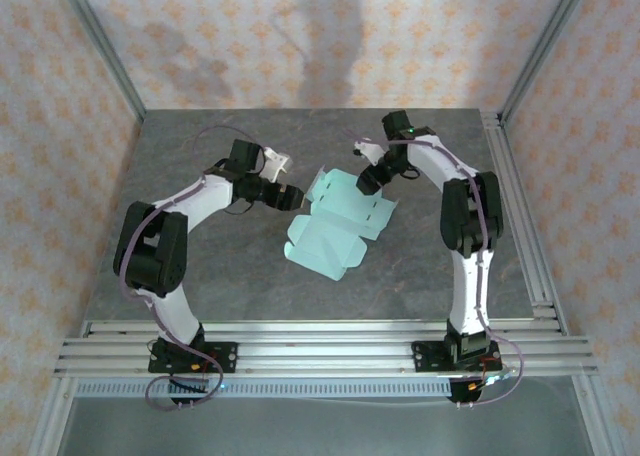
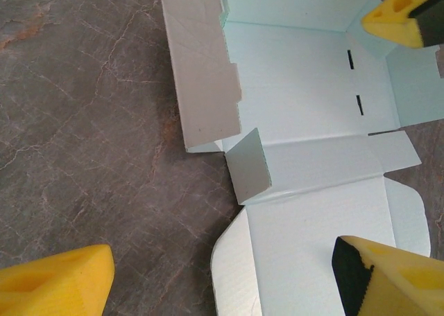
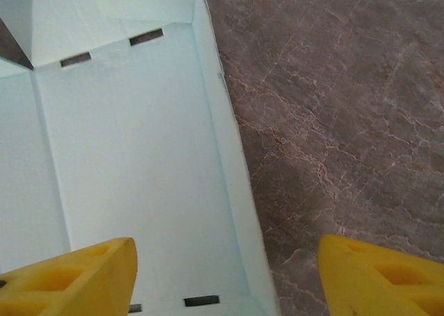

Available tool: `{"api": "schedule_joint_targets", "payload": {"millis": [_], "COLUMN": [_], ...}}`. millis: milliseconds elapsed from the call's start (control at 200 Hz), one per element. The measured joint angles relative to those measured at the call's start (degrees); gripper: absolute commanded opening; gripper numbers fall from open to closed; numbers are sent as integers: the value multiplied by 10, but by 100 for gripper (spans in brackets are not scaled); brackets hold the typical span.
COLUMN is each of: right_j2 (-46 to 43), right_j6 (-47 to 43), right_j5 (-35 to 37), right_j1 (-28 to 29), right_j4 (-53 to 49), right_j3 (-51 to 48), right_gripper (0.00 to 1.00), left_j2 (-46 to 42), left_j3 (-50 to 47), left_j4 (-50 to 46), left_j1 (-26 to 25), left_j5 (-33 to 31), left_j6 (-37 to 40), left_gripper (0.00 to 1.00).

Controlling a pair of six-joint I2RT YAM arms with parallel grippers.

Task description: Fold the paper box

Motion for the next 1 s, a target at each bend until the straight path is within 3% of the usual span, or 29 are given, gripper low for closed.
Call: {"api": "schedule_joint_targets", "payload": {"millis": [375, 500, 756, 1001], "right_j2": [64, 74, 75, 81], "right_j6": [-45, -48, -51, -52], "right_j5": [-24, -30, -30, -28], "right_j1": [-5, -5, -5, -5], "right_j4": [-87, -95, -95, -87], "right_j3": [60, 74, 85, 85], "right_gripper": [45, 42, 26, 28], "left_j2": [-6, -6, -6, -6], "left_j3": [-4, -5, -5, -5], "left_j4": [1, 1, 1, 1], "left_j1": [0, 0, 0, 0], "left_j5": [-2, -3, -3, -3], "left_j6": [0, 0, 1, 4], "left_gripper": [84, 84, 84, 84]}}
